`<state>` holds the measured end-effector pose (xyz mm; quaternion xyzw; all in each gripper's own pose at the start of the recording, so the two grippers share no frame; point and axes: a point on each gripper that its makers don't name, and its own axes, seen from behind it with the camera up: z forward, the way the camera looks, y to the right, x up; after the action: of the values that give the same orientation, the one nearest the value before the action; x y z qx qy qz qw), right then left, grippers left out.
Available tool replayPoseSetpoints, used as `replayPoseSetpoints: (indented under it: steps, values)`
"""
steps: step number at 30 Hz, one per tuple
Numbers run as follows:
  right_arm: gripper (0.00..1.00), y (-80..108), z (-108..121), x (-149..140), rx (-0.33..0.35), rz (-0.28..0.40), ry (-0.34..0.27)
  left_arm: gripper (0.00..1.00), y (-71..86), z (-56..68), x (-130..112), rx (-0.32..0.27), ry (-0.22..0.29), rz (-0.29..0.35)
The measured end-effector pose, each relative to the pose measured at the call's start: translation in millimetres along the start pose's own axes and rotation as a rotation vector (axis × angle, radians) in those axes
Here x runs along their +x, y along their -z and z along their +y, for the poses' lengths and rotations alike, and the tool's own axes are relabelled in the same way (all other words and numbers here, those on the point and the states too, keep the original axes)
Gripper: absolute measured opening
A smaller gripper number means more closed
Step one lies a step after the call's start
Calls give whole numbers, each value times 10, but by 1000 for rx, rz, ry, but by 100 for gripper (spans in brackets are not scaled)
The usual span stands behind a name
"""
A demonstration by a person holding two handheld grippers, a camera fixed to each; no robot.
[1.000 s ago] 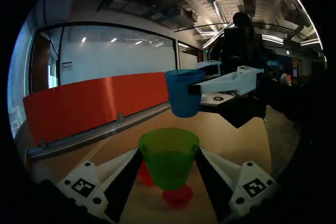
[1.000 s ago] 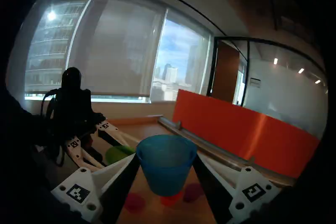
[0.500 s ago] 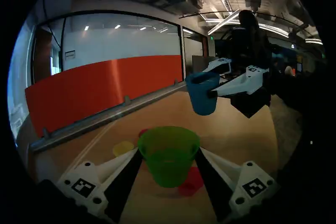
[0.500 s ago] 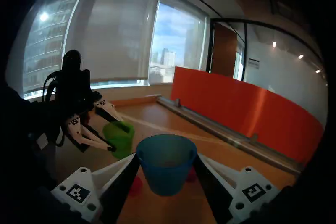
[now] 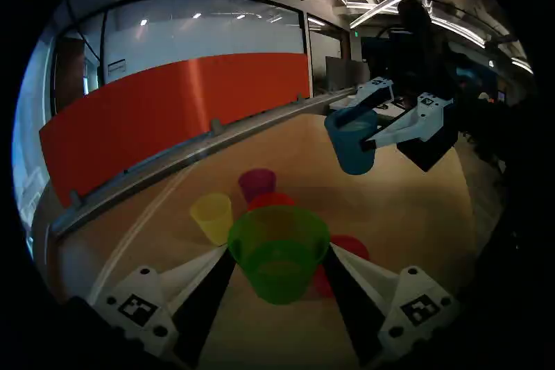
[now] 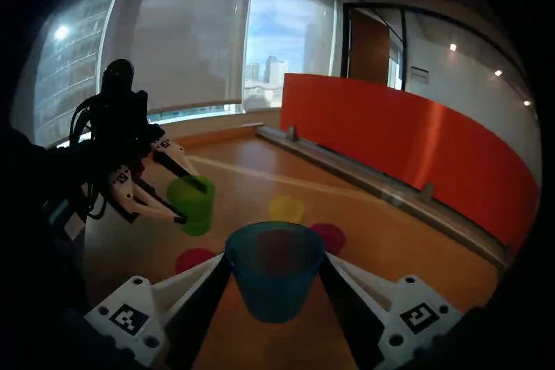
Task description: Pour water
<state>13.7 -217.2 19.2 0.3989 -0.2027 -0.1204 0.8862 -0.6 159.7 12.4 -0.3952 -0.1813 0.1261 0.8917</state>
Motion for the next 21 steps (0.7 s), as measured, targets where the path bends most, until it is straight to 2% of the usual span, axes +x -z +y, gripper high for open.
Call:
replayPoseSetpoints:
  steps: [14, 21]
  values:
    - [90, -306, 97, -509, 25, -83, -51, 85, -219, -96, -492, -22, 18, -110]
    - [90, -372, 139, -602, 26, -99, -66, 85, -289, -63, -631, -52, 32, -141]
